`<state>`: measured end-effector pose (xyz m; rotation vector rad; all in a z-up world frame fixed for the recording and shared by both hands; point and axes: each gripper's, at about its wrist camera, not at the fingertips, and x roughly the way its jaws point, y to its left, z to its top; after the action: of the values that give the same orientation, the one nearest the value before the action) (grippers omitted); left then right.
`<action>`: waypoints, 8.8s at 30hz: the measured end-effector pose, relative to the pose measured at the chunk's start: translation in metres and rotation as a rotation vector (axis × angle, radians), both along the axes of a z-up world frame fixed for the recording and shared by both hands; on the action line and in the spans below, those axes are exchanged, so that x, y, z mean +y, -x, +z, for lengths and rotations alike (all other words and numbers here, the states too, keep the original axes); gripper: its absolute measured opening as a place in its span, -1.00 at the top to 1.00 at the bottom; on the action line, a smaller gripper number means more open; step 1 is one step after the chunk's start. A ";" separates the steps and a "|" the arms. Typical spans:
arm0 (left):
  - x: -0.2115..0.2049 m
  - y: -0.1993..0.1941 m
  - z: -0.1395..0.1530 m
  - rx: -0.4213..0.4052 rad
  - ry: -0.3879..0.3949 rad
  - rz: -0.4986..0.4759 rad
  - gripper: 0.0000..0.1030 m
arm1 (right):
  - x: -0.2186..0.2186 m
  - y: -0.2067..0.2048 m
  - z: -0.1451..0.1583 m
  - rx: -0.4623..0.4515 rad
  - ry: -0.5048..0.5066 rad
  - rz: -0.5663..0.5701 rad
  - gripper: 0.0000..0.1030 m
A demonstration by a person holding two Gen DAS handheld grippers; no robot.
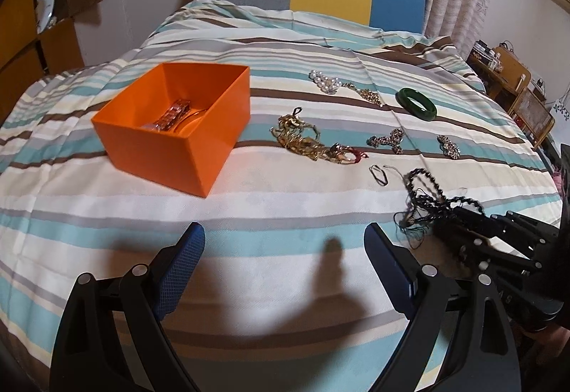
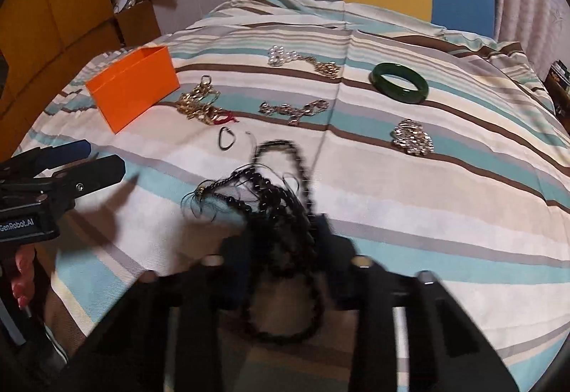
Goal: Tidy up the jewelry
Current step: 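Move the right tool to the black bead necklace and grasp it, then lift the bead necklace with the right tool while the left tool grasps a small silver ring, then carry the ring into the orange box and open the left tool while the right tool carries the necklace, then lower the bead necklace into the orange box and open the right tool, then withdraw both tools from the orange box back over the bedspread, then move the right tool to the silver brooch while the left tool approaches the gold chain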
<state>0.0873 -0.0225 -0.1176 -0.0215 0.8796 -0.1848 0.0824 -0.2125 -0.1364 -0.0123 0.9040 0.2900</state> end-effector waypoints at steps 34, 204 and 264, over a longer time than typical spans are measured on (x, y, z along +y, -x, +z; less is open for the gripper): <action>-0.122 -0.108 -0.008 0.008 -0.062 -0.231 -0.37 | -0.104 0.016 -0.002 -0.023 -0.169 -0.350 0.71; 0.143 -0.024 0.049 -0.176 0.113 0.319 -0.72 | 0.157 -0.114 0.057 -0.048 -0.334 0.112 0.41; -0.053 -0.066 -0.012 0.101 0.127 -0.030 -0.02 | -0.091 -0.067 0.003 -0.002 -0.125 -0.348 0.30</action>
<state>0.1535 -0.0754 -0.1291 -0.1369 0.9678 -0.2690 0.1496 -0.3032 -0.1336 0.2580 0.8680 0.0215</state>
